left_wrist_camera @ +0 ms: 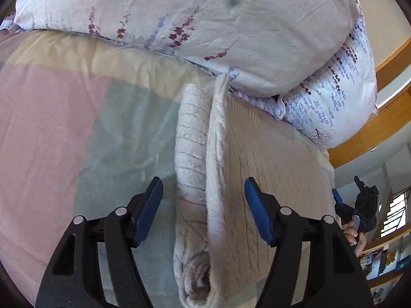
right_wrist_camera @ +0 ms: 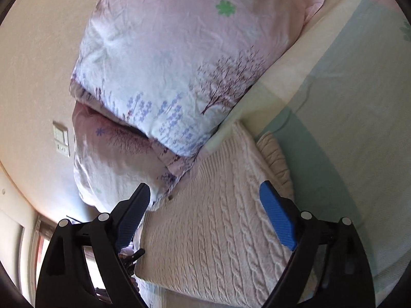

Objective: Fold small clothes

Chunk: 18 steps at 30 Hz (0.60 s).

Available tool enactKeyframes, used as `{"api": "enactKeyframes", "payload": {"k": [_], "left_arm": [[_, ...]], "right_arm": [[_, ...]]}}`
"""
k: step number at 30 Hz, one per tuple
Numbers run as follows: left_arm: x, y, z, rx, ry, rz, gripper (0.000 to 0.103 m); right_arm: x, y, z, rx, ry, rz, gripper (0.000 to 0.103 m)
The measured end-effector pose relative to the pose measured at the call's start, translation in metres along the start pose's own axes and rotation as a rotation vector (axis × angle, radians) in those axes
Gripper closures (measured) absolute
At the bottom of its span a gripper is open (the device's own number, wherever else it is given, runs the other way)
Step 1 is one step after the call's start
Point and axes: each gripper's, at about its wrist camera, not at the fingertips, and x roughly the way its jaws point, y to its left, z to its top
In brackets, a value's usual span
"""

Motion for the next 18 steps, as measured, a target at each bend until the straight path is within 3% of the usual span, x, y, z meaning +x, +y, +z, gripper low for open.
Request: {"api": "enactKeyframes", "payload": {"k": [2,3,4,5,7,9,14,16,18], "left_arm": [[0.003,-0.001,-0.001,-0.016,-0.012,-0.012,0.043],[0.006,0.002,0.0,-0.049,-0.011,-0.038,0.052],[0.011,0.007,-0.001,-0.108,0.008,-0.07,0.072],[0.013,0.011,-0.001,-0.164,0.005,-0.101,0.078],[0.009,0.01,0.0,-0.226,0.002,-0.147,0.083],[0.0,-0.004,0.002,-0.259,-0.026,-0.249,0.085],[0.003,-0.119,0.021,-0.137,-0.059,-0.501,0.086],[0.034,-0.178,0.018,-0.094,-0.013,-0.618,0.085],[0.083,-0.228,0.009,-0.098,0.101,-0.765,0.081]], "right_arm": [[0.007,0.0,-0.005,0.002,0.027,0.008,0.014],[0.007,-0.002,-0.007,0.005,0.035,0.015,0.014],[0.007,-0.004,-0.008,0.007,0.04,0.021,0.014],[0.006,-0.005,-0.008,0.009,0.044,0.026,0.014],[-0.003,-0.009,-0.007,0.022,0.055,0.047,0.014],[-0.014,-0.012,-0.004,0.022,0.05,0.057,0.014],[-0.058,-0.007,0.009,-0.06,-0.059,0.015,0.014],[-0.073,-0.007,0.014,-0.071,-0.112,0.001,0.014],[-0.078,-0.008,0.019,-0.072,-0.138,-0.018,0.014]]}}
